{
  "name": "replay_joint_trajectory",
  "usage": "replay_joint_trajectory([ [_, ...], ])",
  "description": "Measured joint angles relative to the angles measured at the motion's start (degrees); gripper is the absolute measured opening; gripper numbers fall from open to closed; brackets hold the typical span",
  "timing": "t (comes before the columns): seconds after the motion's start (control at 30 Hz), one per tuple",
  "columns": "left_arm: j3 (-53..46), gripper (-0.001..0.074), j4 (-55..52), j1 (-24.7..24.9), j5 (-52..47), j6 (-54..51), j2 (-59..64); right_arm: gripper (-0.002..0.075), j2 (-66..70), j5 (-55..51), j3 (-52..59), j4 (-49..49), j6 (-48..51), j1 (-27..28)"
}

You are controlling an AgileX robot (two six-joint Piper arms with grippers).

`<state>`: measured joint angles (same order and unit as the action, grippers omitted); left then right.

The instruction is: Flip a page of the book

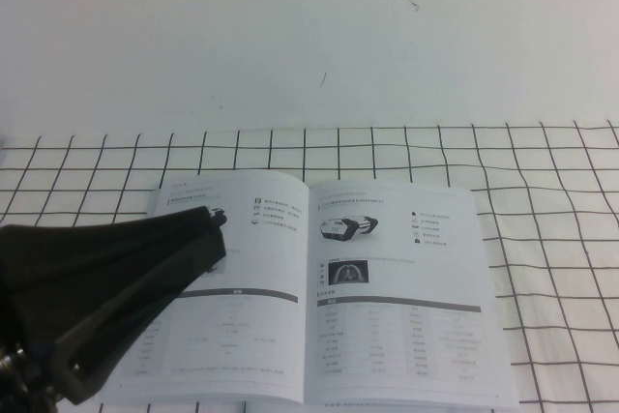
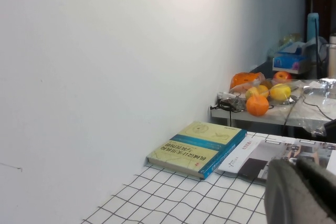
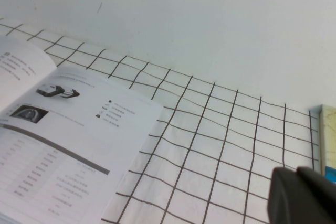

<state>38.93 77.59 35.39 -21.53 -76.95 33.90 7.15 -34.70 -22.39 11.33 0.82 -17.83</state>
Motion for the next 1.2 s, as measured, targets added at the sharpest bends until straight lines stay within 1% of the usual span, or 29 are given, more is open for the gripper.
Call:
replay_joint_trajectory([
  [0.07, 0.0, 0.0, 0.5, 0.0, 1.0, -0.3, 0.0, -0.0002, 0.0, 0.0, 0.0, 0.0, 0.0, 0.0],
  [0.13, -0.6, 0.0, 1.0, 0.0, 4.5, -0.6, -0.9, -0.0002, 0.0, 0.0, 0.0, 0.0, 0.0, 0.0],
  [0.2, -2.1, 0.0, 2.2, -1.6, 7.6, -0.6, -2.8, -0.0002, 0.0, -0.1, 0.0, 0.0, 0.0, 0.0],
  [0.3, -5.1, 0.0, 5.7, -6.3, 12.2, -0.7, -6.3, -0.0002, 0.0, -0.7, 0.0, 0.0, 0.0, 0.0],
  [0.4, -9.1, -0.0001, 9.3, -12.4, 16.0, -0.7, -10.1, -0.0002, 0.0, -1.1, 0.0, 0.0, 0.0, 0.0],
  [0.53, -14.8, -0.0001, 11.8, -20.4, 17.1, -0.8, -15.8, -0.0002, 0.0, -1.3, 0.0, 0.0, 0.0, 0.0],
  [0.63, -18.1, -0.0001, 12.2, -24.1, 16.6, -2.5, -19.3, -0.0002, 0.0, -1.3, 0.0, 0.0, 0.0, 0.0],
  [0.77, -20.2, -0.0001, 12.4, -25.9, 15.0, -8.4, -21.9, -0.0002, 0.0, -1.3, 0.0, 0.0, 0.0, 0.0],
  [0.9, -21.4, -0.0001, 12.4, -26.1, 15.1, -10.6, -22.2, -0.0002, 0.0, -1.3, 0.0, 0.0, 0.0, 0.0],
  [0.97, -22.0, 0.0, 7.1, -26.1, 15.1, -7.6, -22.3, -0.0002, 0.0, -1.3, 0.0, 0.0, 0.0, 0.0],
  [1.0, -22.1, 0.0, 2.9, -26.1, 14.6, -3.4, -22.3, -0.0002, 0.0, -1.3, 0.0, 0.0, 0.0, 0.0],
  [1.13, -23.8, -0.0001, -24.4, -26.1, 13.4, 23.8, -22.8, -0.0002, 0.0, -1.3, 0.0, 0.0, 0.0, 0.0],
  [1.2, -25.4, -0.0001, -35.4, -26.1, 13.7, 35.8, -22.8, -0.0002, 0.0, -1.3, 0.0, 0.0, 0.0, 0.0],
])
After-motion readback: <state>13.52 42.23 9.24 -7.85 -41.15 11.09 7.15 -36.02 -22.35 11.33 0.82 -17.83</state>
